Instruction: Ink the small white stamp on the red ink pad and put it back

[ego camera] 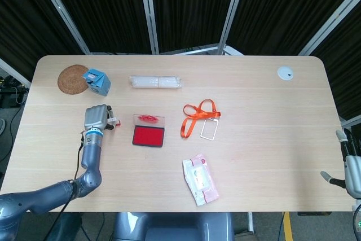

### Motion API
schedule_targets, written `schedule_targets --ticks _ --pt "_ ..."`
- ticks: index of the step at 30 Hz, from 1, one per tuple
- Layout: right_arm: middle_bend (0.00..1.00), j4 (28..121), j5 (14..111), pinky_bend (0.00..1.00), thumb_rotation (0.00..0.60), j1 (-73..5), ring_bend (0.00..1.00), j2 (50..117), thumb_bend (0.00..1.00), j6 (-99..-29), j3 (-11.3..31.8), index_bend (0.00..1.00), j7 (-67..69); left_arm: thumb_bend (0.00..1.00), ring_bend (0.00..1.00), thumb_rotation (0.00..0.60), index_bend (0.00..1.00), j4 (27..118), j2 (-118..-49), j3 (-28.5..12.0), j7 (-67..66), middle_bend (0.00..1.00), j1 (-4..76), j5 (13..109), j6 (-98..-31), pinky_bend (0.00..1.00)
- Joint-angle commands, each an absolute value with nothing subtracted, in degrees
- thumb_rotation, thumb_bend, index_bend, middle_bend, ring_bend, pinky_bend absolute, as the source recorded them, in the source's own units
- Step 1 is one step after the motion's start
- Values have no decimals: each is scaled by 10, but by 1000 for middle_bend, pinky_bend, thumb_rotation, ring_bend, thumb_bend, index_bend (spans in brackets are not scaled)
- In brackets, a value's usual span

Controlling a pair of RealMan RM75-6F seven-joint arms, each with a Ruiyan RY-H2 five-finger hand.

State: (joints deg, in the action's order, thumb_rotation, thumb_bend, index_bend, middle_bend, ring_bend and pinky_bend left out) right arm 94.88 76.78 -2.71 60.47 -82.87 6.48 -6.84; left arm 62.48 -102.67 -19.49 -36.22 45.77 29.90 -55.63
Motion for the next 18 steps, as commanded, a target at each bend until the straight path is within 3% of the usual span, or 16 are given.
schedule_targets --ticks 1,14,18 --pt "0 949 767 0 600 -28 0 605 0 -828 65 0 -69 268 820 600 566 625 -1025 -195 -360 530 457 299 -553 850" --pt "0 950 766 0 600 -28 0 604 0 -827 64 0 -66 302 819 600 580 648 -1002 -193 -336 546 451 314 -539 849" --pt "0 952 766 0 600 -28 0 602 0 -827 64 0 -63 304 818 600 580 748 -932 -194 -294 546 433 347 -503 849"
